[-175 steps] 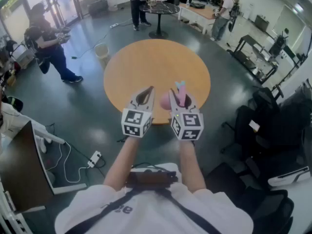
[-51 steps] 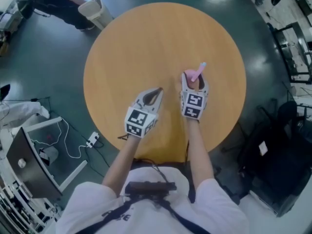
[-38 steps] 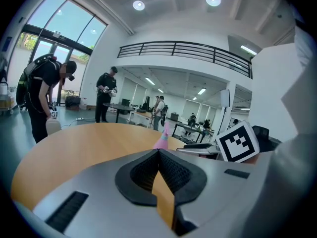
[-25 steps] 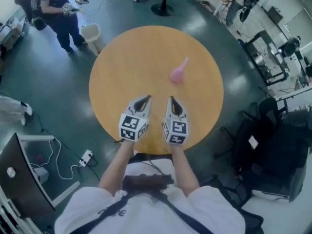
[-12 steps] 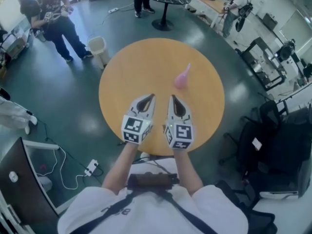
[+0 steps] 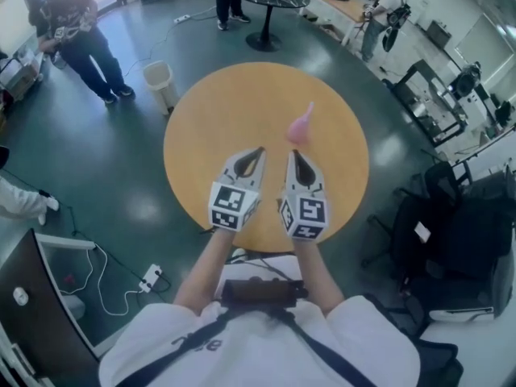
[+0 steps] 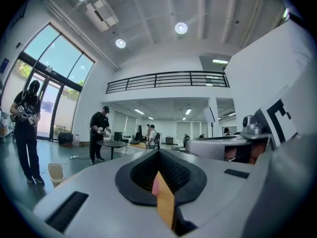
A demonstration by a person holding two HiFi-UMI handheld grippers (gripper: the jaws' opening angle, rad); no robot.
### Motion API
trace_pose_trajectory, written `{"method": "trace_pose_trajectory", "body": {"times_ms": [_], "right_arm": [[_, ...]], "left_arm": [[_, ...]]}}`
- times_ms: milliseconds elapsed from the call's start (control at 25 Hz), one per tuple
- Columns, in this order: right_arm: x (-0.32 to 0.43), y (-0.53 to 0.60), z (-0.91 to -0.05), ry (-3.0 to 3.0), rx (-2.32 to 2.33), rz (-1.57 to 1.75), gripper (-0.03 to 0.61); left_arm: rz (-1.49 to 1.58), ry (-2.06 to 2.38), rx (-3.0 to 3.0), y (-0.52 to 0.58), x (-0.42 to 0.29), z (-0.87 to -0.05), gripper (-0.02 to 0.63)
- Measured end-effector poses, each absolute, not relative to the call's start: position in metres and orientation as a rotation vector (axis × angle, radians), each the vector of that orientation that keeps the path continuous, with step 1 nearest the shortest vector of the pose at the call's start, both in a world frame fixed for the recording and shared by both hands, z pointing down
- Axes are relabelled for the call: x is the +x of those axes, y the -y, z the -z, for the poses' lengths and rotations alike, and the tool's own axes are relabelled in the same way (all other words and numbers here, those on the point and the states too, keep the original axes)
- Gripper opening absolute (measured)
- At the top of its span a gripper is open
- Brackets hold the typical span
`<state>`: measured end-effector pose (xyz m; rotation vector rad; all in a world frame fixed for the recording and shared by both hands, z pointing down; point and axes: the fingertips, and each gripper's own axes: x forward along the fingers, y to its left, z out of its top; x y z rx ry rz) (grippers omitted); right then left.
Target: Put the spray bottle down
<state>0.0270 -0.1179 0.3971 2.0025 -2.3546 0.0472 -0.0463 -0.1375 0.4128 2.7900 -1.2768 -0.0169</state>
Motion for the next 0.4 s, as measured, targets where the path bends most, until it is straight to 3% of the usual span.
{"method": "trace_pose_trajectory", "body": {"times_ms": [400], "right_arm": [[0.0385,0.1142,-0.3969,2.318,2.024,-0.045,0.018]], "left_arm": [[0.027,1.256,2.795,0.1374,-0.0365,-0.4107,0.011]]}}
